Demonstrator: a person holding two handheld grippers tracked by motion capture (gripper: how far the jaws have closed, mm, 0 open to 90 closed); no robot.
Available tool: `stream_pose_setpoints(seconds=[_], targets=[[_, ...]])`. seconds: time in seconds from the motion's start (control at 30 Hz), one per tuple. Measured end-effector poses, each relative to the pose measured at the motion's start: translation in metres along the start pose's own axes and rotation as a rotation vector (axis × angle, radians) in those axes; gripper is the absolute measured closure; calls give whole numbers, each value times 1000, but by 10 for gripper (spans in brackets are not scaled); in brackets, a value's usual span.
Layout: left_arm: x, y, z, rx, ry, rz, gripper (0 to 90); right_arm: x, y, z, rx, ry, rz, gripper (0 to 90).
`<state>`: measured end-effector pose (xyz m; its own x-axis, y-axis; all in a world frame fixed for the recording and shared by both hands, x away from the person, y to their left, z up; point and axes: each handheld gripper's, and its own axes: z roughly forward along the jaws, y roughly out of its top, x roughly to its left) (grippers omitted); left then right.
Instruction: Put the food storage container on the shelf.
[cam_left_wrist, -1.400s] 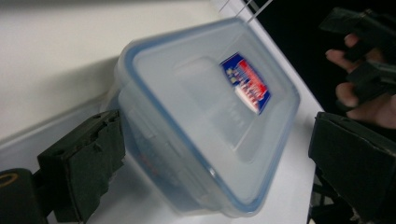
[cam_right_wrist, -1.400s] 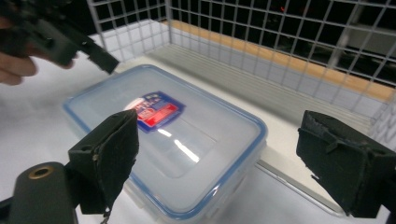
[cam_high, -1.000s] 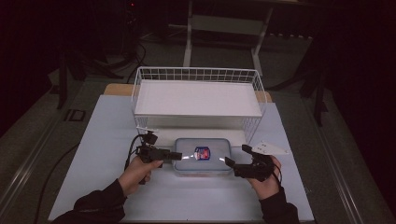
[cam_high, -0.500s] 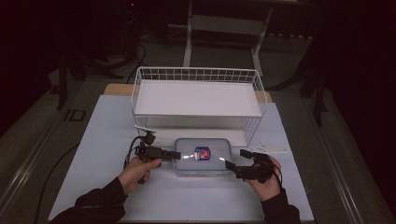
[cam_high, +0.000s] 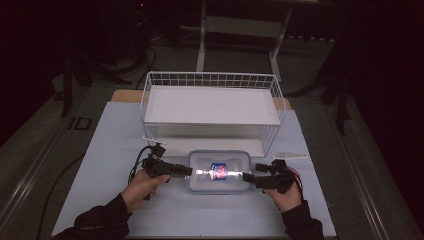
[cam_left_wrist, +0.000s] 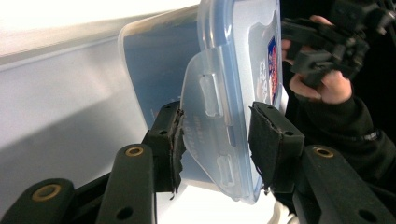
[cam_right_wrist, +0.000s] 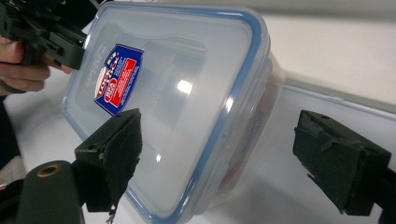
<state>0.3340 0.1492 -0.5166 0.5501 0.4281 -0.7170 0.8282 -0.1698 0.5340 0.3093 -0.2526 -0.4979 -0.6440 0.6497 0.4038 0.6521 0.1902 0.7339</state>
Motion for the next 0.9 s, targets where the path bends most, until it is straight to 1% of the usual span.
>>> stream_pose_setpoints(seconds=[0.03, 0.07, 0.13, 0.17, 0.2, 0.23, 0.27, 0.3, 0.33, 0.4, 0.43, 0.53, 0.57, 0.6, 0.63, 0.7, 0.77, 0.83, 0.87, 0.9], targets=[[-1, 0, 0, 1, -2, 10, 558, -3, 0, 2, 10, 21, 15, 179], [-1, -1, 0, 2, -6, 21, 561, -6, 0, 3, 17, 31, 27, 207], [-3, -2, -1, 1, -8, 39, 568, -11, 0, 6, 41, 68, 53, 224], [-3, -2, -1, 1, -8, 39, 568, -11, 0, 6, 41, 68, 53, 224], [-3, -3, -1, -2, -8, 38, 568, -13, -1, 7, 49, 90, 70, 239], [-3, -3, -1, -2, -8, 38, 571, -16, -1, 9, 63, 136, 93, 282], [-3, -3, -1, -5, -9, 35, 571, -16, -2, 9, 64, 145, 104, 316], [-2, -3, -1, -7, -10, 34, 571, -17, -2, 9, 64, 172, 115, 353], [-2, -4, -1, -7, -12, 35, 571, -18, -2, 8, 68, 175, 130, 386], [-2, -4, -1, -10, -14, 26, 572, -20, -2, 3, 54, 184, 150, 482], [-3, -4, -2, -10, -9, 37, 573, -21, -2, 1, 59, 187, 161, 491], [-5, -6, -2, -15, 0, 39, 574, -20, -3, 1, 61, 190, 183, 498], [-5, -6, -2, -15, 0, 39, 575, -20, -3, 1, 61, 190, 183, 498], [-8, -6, -2, -16, 7, 36, 575, -20, -2, 0, 66, 186, 187, 501], [-9, -7, -2, -13, 13, 41, 576, -17, -2, -1, 69, 171, 189, 505], [-14, -8, -2, -17, 32, 54, 577, -13, -1, -3, 78, 157, 173, 511], [-17, -8, -3, -26, 52, 72, 576, -11, -2, -5, 72, 152, 166, 518], [-17, -9, -4, -36, 60, 72, 576, -10, -2, -5, 69, 150, 164, 519], [-18, -9, -4, -49, 63, 65, 575, -10, -2, -4, 69, 152, 166, 520], [-17, -8, -5, -55, 66, 69, 575, -10, -2, -4, 69, 151, 165, 521]])
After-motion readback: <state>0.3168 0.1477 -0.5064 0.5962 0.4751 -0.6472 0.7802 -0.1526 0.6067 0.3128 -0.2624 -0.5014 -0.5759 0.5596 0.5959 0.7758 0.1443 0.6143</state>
